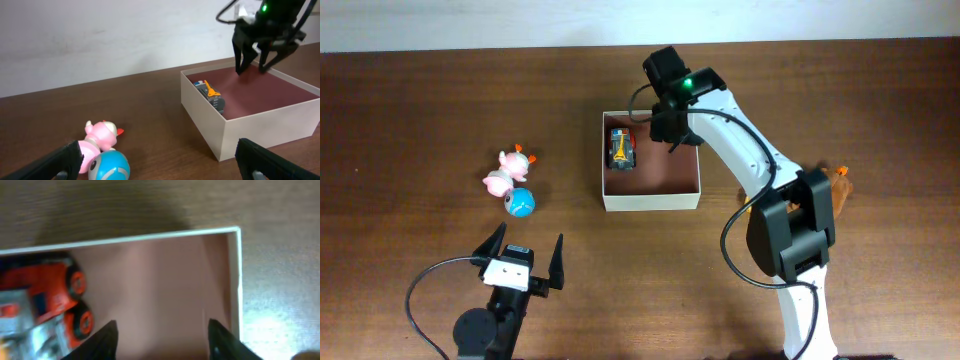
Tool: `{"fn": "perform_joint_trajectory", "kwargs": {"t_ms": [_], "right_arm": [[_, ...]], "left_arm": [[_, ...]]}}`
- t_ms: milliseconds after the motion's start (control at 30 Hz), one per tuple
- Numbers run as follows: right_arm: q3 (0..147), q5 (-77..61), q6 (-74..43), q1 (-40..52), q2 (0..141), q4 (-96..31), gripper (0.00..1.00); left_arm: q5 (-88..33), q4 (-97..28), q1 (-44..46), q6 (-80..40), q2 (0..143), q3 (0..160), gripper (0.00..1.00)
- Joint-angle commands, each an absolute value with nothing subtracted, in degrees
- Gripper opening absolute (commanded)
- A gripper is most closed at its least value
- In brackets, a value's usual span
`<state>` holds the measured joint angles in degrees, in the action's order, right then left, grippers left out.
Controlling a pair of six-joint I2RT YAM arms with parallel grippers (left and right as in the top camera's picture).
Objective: Pack container
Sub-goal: 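Move the right gripper over to the brown plush hamster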
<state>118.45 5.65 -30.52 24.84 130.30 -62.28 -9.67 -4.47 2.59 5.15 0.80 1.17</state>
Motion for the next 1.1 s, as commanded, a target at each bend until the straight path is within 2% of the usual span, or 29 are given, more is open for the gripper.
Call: {"fn": "perform_joint_trajectory", "kwargs": {"t_ms": [0,233,400,467,567,633,867,1067], "right_arm": [[125.73,2.02,-25.78,24.77,127.92,-66.81,0.56],[142.19,6.24,-25.96,20.58,126.67,-84.49,0.64],[153.93,6.37,-25.65,13.32,126.65,-97.01,0.65],[155.35,3.09,-20.99,10.28,125.29,-97.36,0.65],[154.61,1.93,-20.58,6.9,122.06,-97.34,0.65],[152.48,2.52,-19.66,4.08,118.06,-97.36,0.66],[131.22,6.04,-20.03,-6.09,106.17,-97.34,0.66],[109.4,4.45,-19.92,-13.61,104.6,-87.44,0.66]], "left_arm": [[-10.13,-4.43,2.28,5.89,0.34,0.89,1.0],[-10.11,-4.43,2.28,5.89,0.34,0.89,1.0],[-10.11,-4.43,2.28,5.89,0.34,0.89,1.0],[-10.13,-4.43,2.28,5.89,0.34,0.89,1.0],[-10.11,-4.43,2.28,5.89,0.34,0.89,0.99],[-10.11,-4.43,2.28,5.89,0.34,0.89,1.0],[-10.11,-4.43,2.28,5.89,0.34,0.89,1.0],[-10.11,-4.43,2.28,5.89,0.34,0.89,0.99]]}}
